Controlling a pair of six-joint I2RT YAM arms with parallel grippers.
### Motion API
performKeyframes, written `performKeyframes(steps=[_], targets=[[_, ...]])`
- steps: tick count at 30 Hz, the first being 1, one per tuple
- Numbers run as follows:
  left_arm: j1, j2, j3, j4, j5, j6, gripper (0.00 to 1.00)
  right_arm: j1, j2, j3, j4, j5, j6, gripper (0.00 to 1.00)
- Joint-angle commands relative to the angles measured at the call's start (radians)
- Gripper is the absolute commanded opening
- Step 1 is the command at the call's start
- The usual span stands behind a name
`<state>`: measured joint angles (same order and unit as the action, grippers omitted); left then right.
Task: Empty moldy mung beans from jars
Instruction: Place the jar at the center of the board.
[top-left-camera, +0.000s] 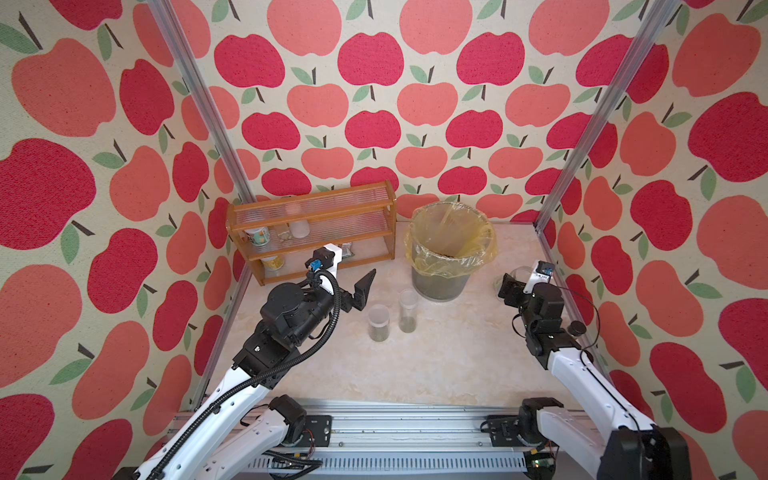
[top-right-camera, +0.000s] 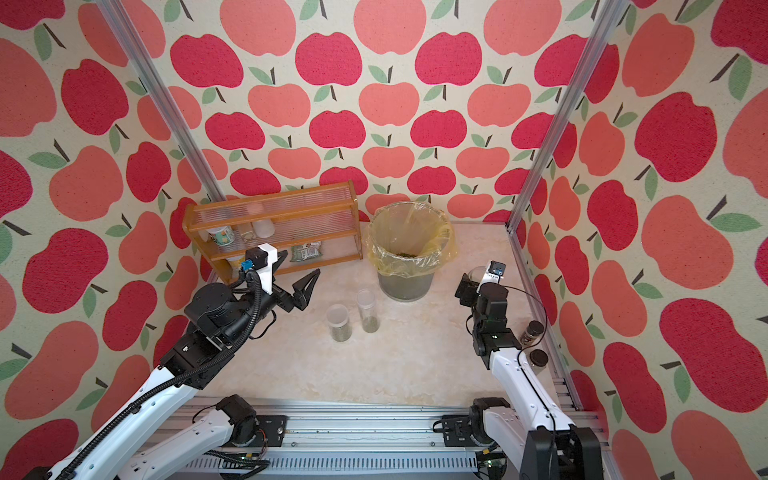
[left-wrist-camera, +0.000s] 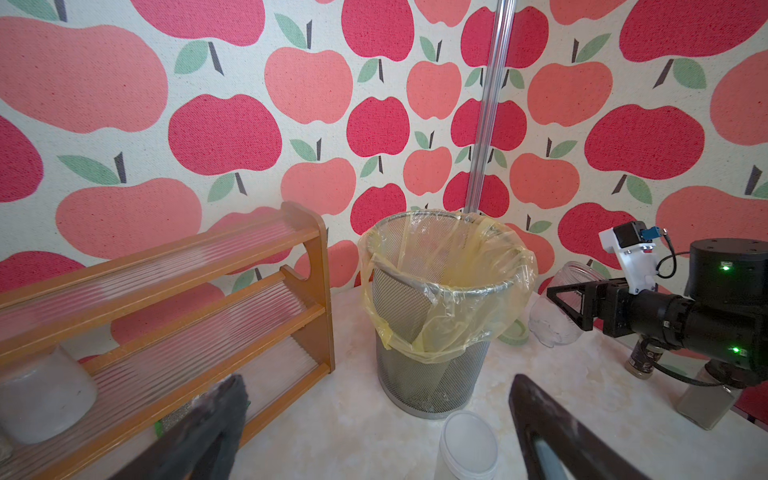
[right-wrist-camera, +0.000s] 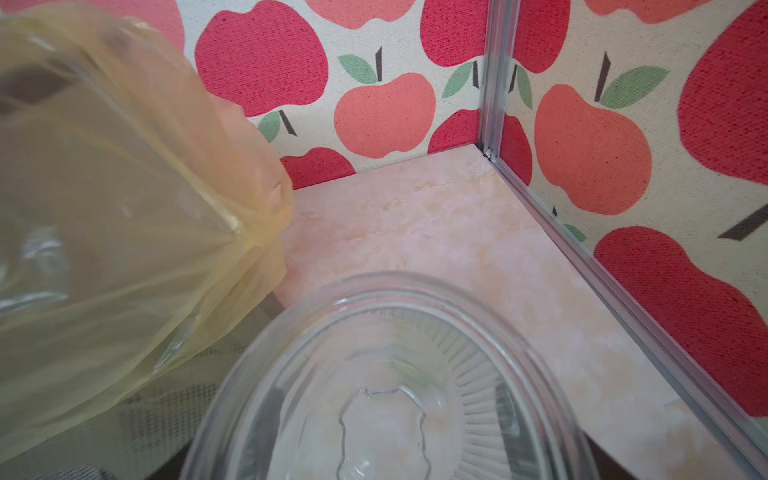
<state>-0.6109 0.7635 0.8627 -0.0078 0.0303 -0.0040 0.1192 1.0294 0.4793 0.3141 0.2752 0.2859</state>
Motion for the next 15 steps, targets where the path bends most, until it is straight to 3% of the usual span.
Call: performKeyframes(steps=[1,15], targets=[[0.007,0.002,-0.001,0.017,-0.009,-0.023,1.0,-0.056,0.08,0.056,0.194,0.009,0.023,0.59],[0.019,0.013,-0.006,0.016,-0.018,-0.034,1.0,-0.234,0.445,0.286,0.278,-0.113,0.019,0.59]])
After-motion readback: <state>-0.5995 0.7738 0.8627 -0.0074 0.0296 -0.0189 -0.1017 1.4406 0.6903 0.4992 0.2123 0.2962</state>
